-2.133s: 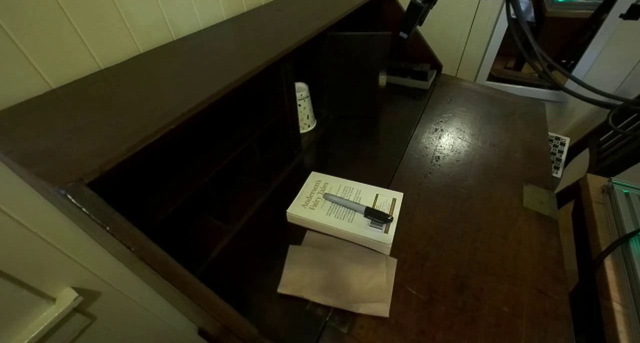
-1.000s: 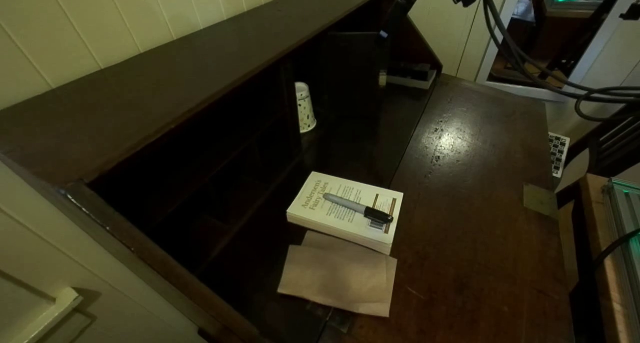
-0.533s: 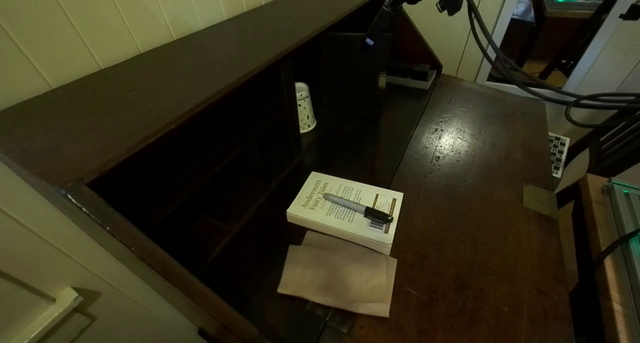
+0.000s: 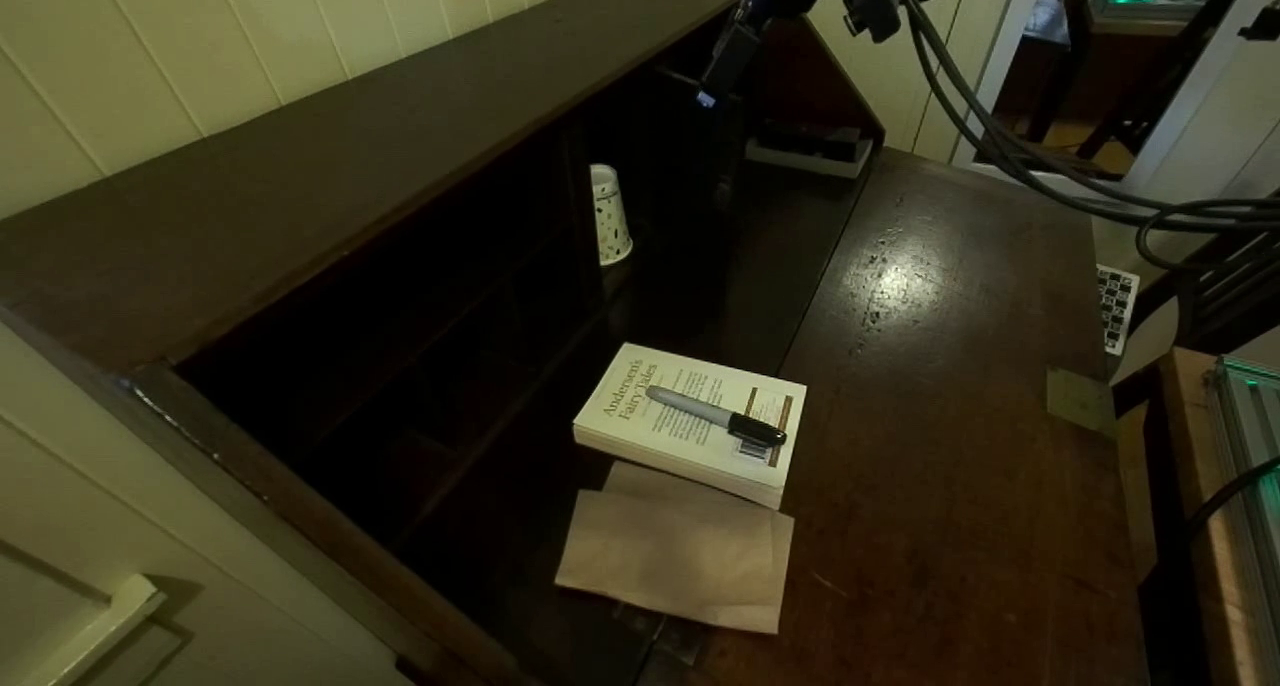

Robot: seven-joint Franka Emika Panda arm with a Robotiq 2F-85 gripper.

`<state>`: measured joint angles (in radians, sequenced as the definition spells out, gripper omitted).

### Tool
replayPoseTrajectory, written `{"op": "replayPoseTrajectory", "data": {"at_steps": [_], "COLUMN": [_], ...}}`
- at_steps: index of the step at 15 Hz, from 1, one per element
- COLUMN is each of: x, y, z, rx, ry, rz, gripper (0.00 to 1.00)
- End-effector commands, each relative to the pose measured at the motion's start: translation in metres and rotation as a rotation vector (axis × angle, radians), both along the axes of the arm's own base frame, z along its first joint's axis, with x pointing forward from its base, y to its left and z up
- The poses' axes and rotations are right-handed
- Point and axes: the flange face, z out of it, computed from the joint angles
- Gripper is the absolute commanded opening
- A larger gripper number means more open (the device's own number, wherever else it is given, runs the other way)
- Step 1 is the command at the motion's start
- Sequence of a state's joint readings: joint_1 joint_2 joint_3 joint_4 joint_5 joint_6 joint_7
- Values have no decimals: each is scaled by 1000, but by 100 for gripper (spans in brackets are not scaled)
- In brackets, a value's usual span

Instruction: Open the cabinet door, then out the cup inside and close the cabinet door

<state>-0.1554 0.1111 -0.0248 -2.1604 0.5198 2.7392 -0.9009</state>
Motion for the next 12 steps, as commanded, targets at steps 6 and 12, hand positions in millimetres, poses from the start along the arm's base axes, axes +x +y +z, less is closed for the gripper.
{"op": "replayPoseTrajectory", "data": {"at_steps": [6, 12], "x": [14, 23], "y": [35, 35], "z": [-13, -31], "rx": [63, 71], "ry": [-63, -109], "rz": [127, 75], "gripper": [100, 100]}}
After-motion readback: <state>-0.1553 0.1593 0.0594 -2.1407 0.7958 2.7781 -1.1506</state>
